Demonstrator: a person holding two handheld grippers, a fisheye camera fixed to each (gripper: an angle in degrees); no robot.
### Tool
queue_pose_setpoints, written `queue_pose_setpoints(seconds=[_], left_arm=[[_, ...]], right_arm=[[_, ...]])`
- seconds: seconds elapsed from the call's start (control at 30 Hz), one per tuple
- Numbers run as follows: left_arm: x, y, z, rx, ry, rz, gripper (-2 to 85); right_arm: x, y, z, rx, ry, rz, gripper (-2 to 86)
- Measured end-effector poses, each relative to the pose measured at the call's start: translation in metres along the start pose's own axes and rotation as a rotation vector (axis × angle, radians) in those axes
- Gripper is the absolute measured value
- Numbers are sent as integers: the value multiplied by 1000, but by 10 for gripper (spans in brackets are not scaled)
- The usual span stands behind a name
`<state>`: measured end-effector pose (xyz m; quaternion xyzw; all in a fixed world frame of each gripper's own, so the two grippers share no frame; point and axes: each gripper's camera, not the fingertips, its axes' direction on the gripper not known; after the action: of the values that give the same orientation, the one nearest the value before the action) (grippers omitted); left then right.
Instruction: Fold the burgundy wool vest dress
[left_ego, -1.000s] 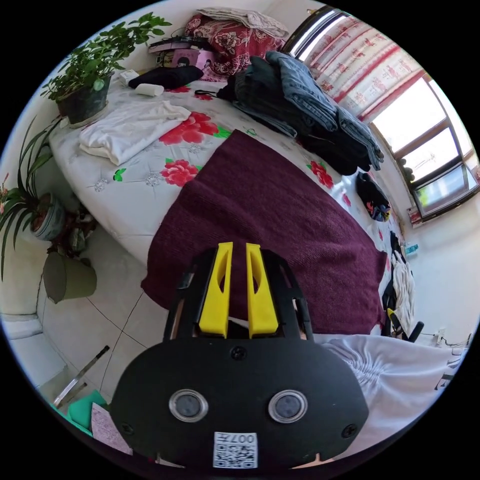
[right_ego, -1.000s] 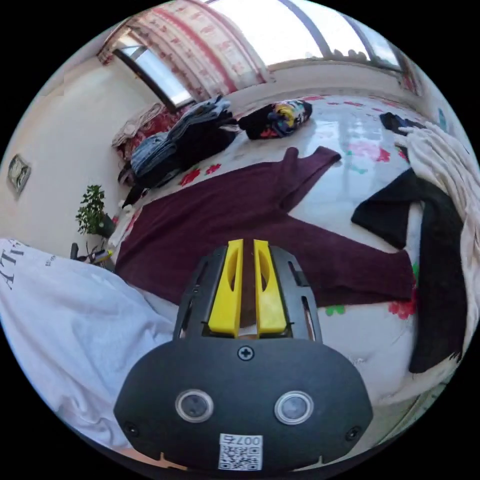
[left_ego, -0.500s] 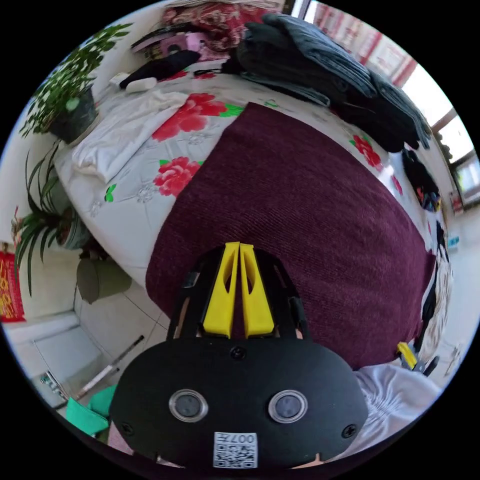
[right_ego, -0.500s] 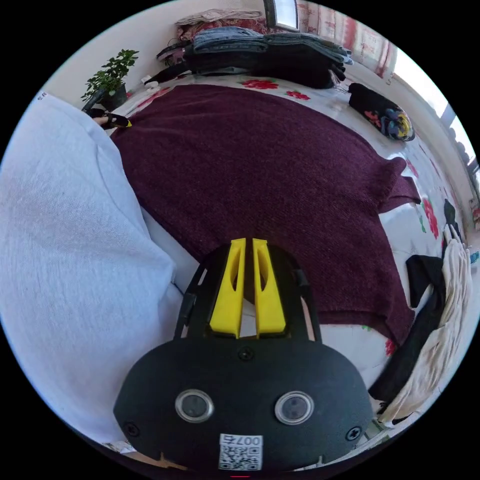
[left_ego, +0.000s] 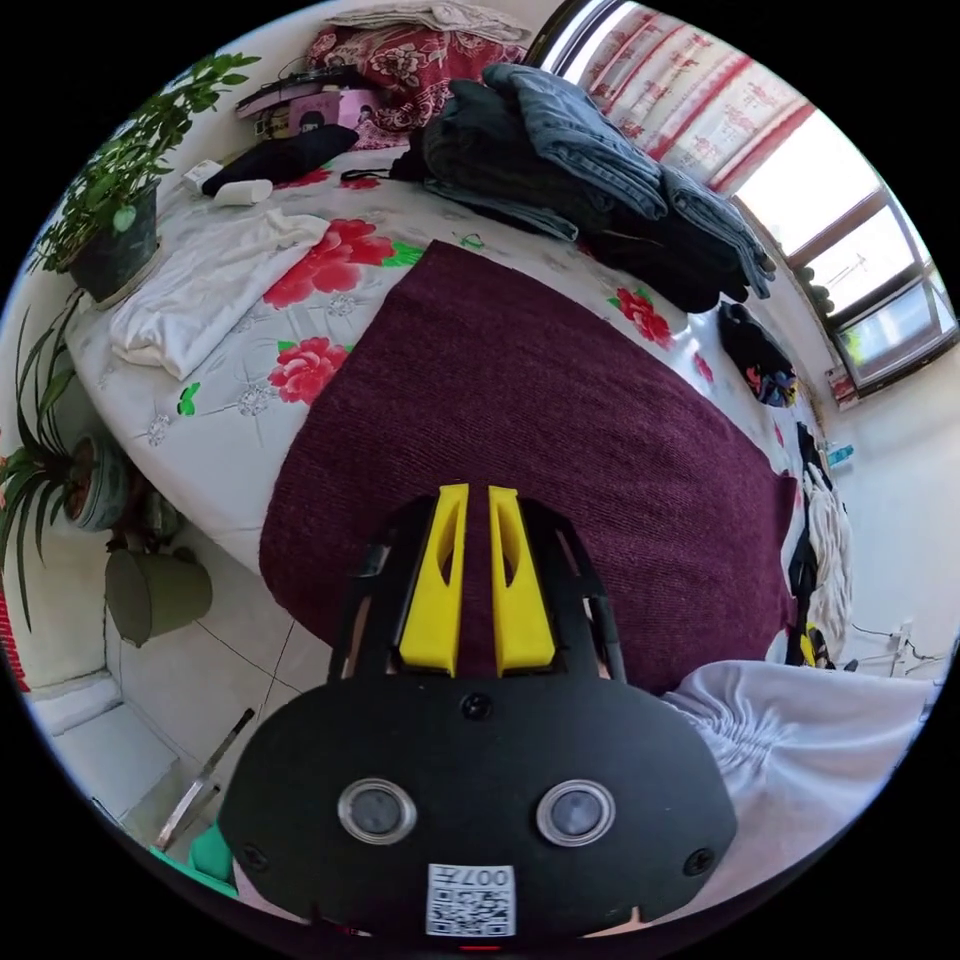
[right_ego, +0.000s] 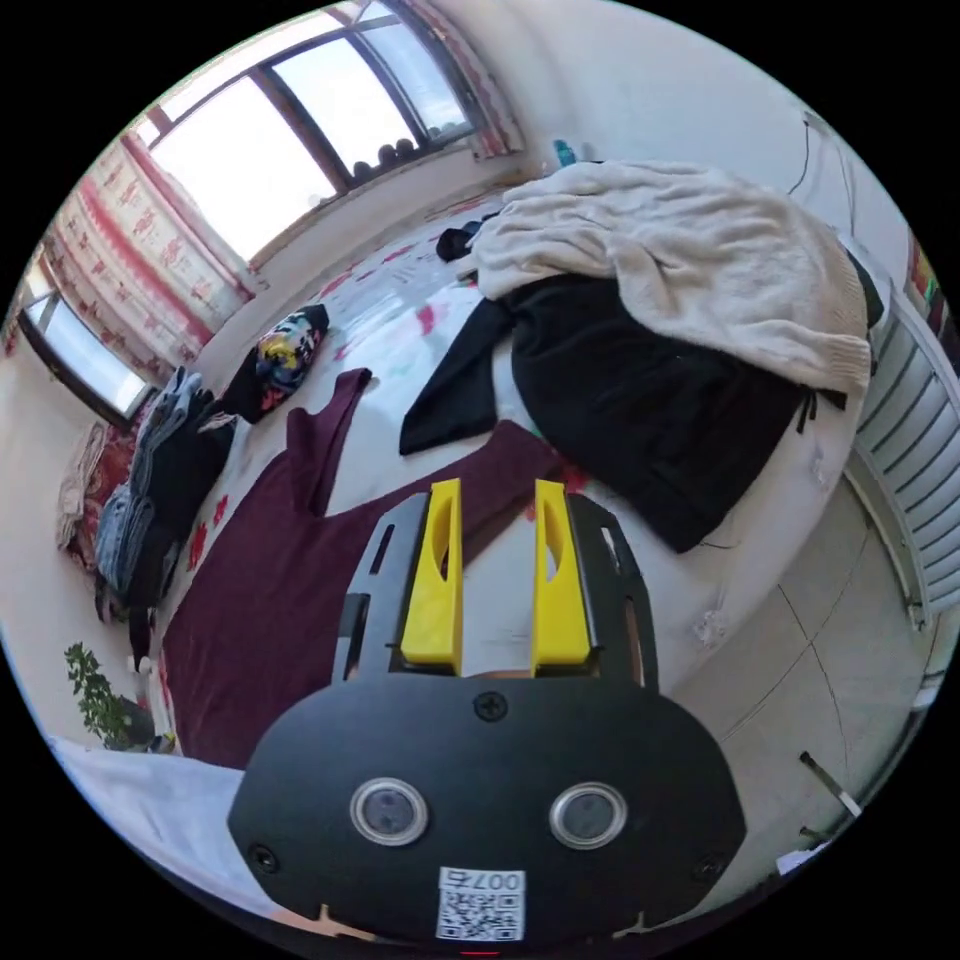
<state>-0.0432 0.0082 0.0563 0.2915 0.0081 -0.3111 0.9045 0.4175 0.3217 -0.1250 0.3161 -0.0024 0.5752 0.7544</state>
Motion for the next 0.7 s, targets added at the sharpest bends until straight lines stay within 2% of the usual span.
queue_pose_setpoints(seconds=[0.2, 0.3, 0.37, 0.47, 0.57, 0.7], left_arm=[[56, 3, 20, -63, 4, 118, 13], [82, 4, 37, -111, -1, 172, 5], [98, 5, 51, -142, -5, 195, 0], [116, 6, 61, -134, -4, 219, -6], [128, 7, 67, -118, 1, 221, -9], [138, 5, 75, -118, 7, 214, -10]], right_arm=[[31, -33, 48, -56, 32, 42, 76], [25, -27, 57, -18, 174, -17, 57], [27, -28, 57, -39, 197, -21, 38], [31, -31, 37, -22, 93, -1, 15], [17, -26, -1, 96, -60, -72, 6], [-74, -5, -37, 88, -388, -410, 6]])
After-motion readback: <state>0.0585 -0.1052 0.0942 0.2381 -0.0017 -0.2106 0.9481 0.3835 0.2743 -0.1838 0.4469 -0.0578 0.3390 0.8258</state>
